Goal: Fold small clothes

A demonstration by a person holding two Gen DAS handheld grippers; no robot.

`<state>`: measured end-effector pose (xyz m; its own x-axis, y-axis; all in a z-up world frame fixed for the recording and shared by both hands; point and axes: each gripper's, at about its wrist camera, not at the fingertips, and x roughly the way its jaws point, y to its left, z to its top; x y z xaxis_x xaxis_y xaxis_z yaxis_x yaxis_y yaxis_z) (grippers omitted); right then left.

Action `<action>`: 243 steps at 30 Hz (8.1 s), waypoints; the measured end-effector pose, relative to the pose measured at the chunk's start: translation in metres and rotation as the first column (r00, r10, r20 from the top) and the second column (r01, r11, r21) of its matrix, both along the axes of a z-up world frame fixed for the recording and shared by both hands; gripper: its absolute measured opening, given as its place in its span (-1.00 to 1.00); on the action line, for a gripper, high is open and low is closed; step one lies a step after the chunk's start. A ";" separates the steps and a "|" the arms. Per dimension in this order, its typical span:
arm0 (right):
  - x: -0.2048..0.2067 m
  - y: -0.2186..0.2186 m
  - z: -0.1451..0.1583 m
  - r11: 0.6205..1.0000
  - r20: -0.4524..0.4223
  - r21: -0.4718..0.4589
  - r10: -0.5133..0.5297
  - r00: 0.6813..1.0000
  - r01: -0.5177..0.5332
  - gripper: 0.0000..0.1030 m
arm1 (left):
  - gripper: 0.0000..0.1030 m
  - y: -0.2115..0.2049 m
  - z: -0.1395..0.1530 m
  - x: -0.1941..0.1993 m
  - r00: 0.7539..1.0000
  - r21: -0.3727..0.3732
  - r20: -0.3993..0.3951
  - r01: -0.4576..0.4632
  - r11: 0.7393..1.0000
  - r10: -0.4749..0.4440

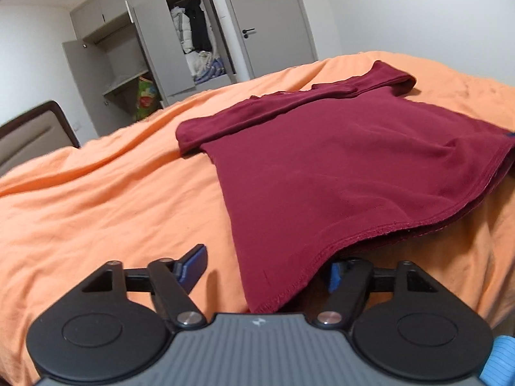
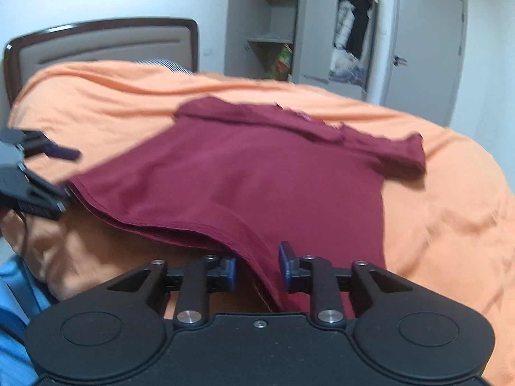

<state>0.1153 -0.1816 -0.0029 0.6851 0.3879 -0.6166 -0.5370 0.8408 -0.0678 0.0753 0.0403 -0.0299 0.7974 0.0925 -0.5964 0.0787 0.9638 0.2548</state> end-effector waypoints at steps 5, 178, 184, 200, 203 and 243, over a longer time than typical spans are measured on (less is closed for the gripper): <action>-0.008 -0.020 -0.015 0.996 0.002 -0.077 -0.050 0.999 0.050 -0.36 | -0.54 -0.002 -0.001 -0.003 0.996 0.018 0.019 0.090 0.996 -0.090; 0.206 -0.061 0.005 0.935 -0.094 0.187 -0.290 0.953 0.302 -0.90 | -0.94 0.158 0.030 0.168 0.953 -0.447 -0.218 -0.288 0.847 0.209; 0.205 -0.066 -0.018 0.925 -0.154 0.181 -0.309 0.939 0.334 -0.88 | -0.72 0.148 0.033 0.161 0.962 -0.422 -0.205 -0.254 0.871 0.181; 0.125 -0.079 -0.014 0.905 -0.202 0.272 -0.279 0.939 0.327 -0.06 | -0.81 0.134 0.022 0.124 0.973 -0.478 -0.208 -0.192 0.857 0.102; 0.121 -0.075 -0.011 0.912 -0.175 0.247 -0.289 0.941 0.326 -0.80 | -0.83 0.133 0.046 0.118 0.985 -0.453 -0.145 -0.151 0.879 0.094; 0.117 -0.087 -0.014 0.896 -0.172 0.208 -0.361 0.916 0.392 -0.79 | -0.75 0.128 0.025 0.106 0.964 -0.418 -0.232 -0.221 0.881 0.131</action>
<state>0.2326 -0.2686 -0.0167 0.7312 0.2592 -0.6310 -0.1676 0.9649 0.2021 0.1817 0.1684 -0.0051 0.6591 -0.0847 -0.7473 -0.0989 0.9752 -0.1978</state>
